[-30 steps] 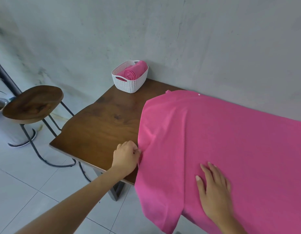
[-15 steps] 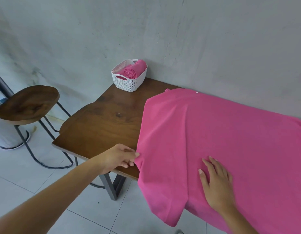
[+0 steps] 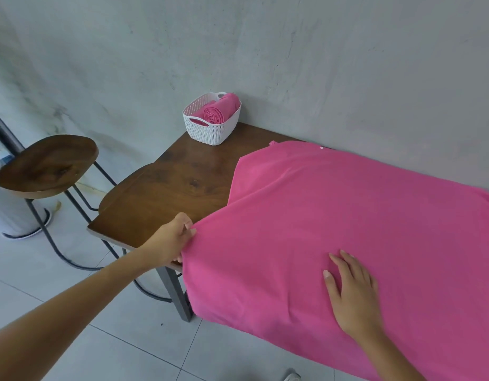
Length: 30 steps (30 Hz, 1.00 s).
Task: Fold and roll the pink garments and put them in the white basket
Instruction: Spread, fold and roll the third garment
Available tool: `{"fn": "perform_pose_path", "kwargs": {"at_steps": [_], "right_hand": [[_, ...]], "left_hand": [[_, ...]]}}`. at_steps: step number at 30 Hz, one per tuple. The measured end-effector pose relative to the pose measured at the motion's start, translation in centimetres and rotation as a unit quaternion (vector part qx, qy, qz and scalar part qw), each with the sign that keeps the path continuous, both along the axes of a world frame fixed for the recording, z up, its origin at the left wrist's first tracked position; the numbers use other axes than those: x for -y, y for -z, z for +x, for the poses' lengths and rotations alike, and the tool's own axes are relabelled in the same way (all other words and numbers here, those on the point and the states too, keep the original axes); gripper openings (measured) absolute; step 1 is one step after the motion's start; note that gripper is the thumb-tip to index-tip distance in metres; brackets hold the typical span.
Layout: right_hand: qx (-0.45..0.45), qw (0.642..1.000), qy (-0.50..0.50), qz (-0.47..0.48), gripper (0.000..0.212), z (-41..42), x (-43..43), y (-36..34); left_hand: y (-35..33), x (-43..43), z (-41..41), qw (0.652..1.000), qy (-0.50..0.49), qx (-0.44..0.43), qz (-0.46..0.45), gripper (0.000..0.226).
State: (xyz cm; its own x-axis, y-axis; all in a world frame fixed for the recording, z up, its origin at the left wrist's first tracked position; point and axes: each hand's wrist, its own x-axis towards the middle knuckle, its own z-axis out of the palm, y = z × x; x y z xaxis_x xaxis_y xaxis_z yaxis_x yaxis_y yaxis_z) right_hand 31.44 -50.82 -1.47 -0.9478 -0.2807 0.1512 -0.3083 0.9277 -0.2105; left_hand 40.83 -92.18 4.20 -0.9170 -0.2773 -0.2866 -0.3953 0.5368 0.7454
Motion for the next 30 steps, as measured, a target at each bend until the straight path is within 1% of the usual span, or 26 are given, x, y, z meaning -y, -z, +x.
{"fn": "perform_pose_path", "kwargs": {"at_steps": [3, 6, 7, 10, 11, 13, 15, 19, 23, 26, 30], "right_hand": [[0.003, 1.0, 0.002, -0.003, 0.056, 0.0, 0.0, 0.1], [0.002, 1.0, 0.001, -0.004, 0.056, 0.0, 0.0, 0.1], [0.003, 1.0, 0.0, -0.002, 0.056, 0.0, 0.0, 0.1], [0.001, 1.0, 0.0, 0.001, 0.056, 0.0, -0.1, 0.1], [0.0, 1.0, 0.0, 0.0, 0.056, 0.0, -0.1, 0.2], [-0.007, 1.0, 0.002, -0.002, 0.053, -0.1, -0.1, 0.4], [-0.011, 1.0, 0.001, -0.002, 0.052, -0.1, -0.1, 0.5], [-0.01, 1.0, -0.003, 0.001, 0.059, 0.0, -0.1, 0.2], [-0.005, 1.0, 0.011, -0.021, 0.048, -0.7, 0.2, -0.1], [-0.017, 0.998, 0.016, -0.055, 0.051, -1.8, 0.7, -0.3], [-0.014, 0.998, -0.019, -0.066, 0.046, -4.2, 1.3, -0.5]], "left_hand": [[0.5, 1.6, -1.0, 0.994, -0.015, -0.024, -0.106, 0.011], [0.7, 1.8, -1.3, 0.986, -0.035, -0.037, -0.156, 0.01], [0.6, 1.4, -1.2, 0.982, -0.043, -0.061, -0.174, 0.011], [0.8, -0.6, -0.9, 0.961, -0.051, -0.168, -0.214, 0.013], [1.0, -1.4, -0.8, 0.953, -0.037, -0.197, -0.225, 0.011], [1.6, -2.9, -0.8, 0.941, 0.003, -0.228, -0.251, 0.007], [2.4, -4.3, -1.3, 0.936, 0.04, -0.236, -0.259, 0.019], [3.2, -6.6, -2.9, 0.936, 0.075, -0.236, -0.251, 0.037], [3.5, -7.3, -5.1, 0.932, 0.079, -0.237, -0.261, 0.04], [2.9, -7.5, -7.7, 0.933, 0.073, -0.232, -0.264, 0.042], [1.3, -7.0, -12.4, 0.944, 0.05, -0.213, -0.248, 0.045]]}}
